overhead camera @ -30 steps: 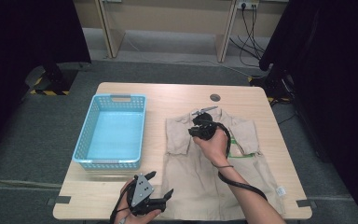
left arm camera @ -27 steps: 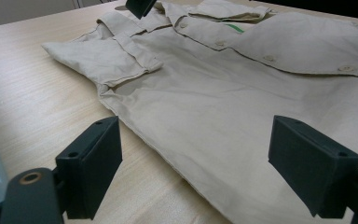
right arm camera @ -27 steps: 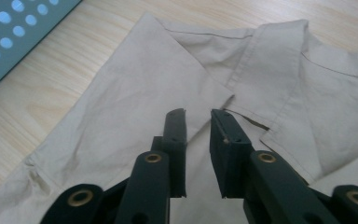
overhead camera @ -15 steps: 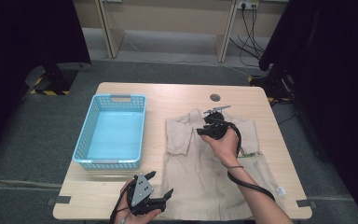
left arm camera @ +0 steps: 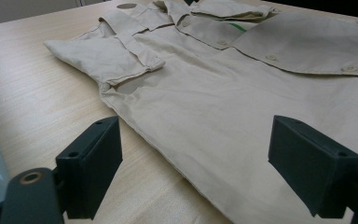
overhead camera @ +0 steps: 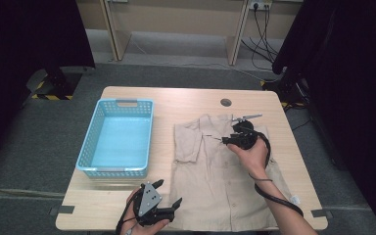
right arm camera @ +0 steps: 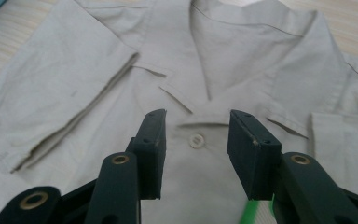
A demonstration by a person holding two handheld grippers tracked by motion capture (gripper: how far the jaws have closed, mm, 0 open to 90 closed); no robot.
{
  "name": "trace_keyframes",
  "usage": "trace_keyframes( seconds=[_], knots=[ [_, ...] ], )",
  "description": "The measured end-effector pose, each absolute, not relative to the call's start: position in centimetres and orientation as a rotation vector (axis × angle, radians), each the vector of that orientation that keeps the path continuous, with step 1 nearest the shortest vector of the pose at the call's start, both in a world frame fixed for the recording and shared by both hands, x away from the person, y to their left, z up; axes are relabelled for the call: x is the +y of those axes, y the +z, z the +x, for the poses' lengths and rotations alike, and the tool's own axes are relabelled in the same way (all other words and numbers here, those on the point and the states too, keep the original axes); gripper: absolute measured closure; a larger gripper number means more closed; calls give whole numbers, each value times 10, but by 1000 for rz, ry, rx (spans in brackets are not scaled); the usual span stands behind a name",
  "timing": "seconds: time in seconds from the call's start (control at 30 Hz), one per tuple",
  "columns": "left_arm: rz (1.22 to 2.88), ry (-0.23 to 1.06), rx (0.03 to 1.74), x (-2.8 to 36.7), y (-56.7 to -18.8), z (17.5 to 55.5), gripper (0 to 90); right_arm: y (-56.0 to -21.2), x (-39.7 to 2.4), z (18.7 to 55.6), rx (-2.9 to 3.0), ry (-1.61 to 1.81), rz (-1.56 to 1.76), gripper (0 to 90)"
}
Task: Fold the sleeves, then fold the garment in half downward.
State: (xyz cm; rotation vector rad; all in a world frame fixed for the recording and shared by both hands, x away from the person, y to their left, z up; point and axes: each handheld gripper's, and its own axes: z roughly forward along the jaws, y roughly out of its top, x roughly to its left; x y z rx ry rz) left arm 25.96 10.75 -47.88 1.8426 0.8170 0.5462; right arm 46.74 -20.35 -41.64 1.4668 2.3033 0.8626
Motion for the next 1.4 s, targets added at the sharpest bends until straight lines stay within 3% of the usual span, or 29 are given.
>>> trace_keyframes(
  seconds=[0.63, 0.8, 1.07, 1.4],
  knots=[
    [1824, 495, 832, 108, -478, 263, 172, -409, -275, 459, 2173, 879, 1578, 552],
    [1848, 493, 782, 99, -464, 273, 172, -407, -290, 459, 2157, 862, 1613, 535],
    [1901, 488, 721, 69, -427, 330, 171, -405, -301, 470, 2134, 848, 1647, 520],
    [1978, 462, 808, 43, -411, 417, 178, -403, -301, 491, 2142, 825, 1645, 515]
  ],
)
